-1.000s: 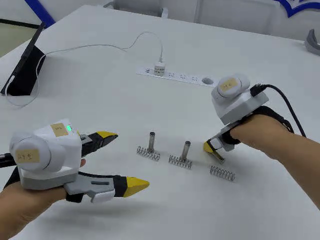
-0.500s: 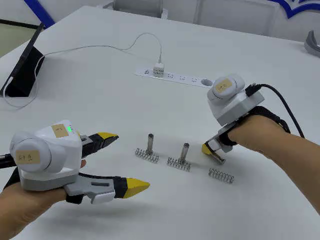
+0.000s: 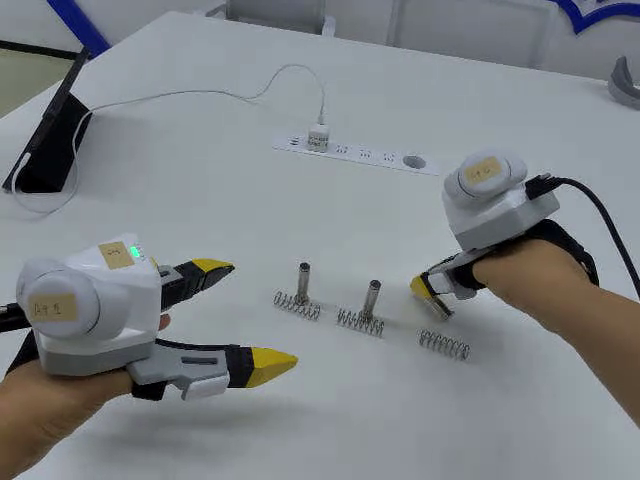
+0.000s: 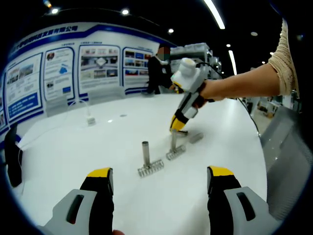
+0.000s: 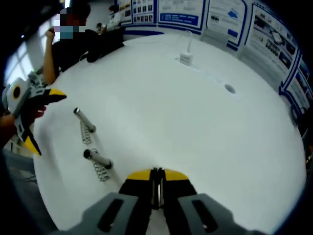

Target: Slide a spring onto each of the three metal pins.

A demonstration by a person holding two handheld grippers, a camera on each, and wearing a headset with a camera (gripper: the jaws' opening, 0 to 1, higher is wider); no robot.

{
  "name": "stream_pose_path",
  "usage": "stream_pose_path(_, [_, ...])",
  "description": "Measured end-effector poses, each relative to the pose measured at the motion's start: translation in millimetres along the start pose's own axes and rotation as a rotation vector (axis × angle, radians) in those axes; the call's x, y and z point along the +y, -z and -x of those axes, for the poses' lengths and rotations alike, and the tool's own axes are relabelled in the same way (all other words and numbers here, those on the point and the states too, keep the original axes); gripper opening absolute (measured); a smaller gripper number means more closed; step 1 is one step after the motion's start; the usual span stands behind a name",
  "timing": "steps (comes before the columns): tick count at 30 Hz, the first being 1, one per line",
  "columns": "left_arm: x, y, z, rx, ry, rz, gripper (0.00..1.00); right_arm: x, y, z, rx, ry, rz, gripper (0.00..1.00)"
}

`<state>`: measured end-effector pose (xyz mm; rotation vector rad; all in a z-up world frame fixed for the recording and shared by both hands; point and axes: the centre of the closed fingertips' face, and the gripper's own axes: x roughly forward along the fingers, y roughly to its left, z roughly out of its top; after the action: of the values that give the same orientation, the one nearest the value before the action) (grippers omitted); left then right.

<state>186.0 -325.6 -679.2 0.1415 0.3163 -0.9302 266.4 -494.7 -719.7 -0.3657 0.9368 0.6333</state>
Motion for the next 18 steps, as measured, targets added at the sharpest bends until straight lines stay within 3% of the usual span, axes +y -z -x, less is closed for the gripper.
stream_pose_path(10, [-5.1,-7.1,-1.6,-0.01,0.006,-0.012,0.8,11.7,1.5,22.6,-0.063,0.01,0.0,0.09])
stream_pose_path(18, [-5.7,-11.4,0.7,-0.013,0.008,-0.024,0.8,11.7,5.4,31.9,-0.1,0.018,-0.032,0.09])
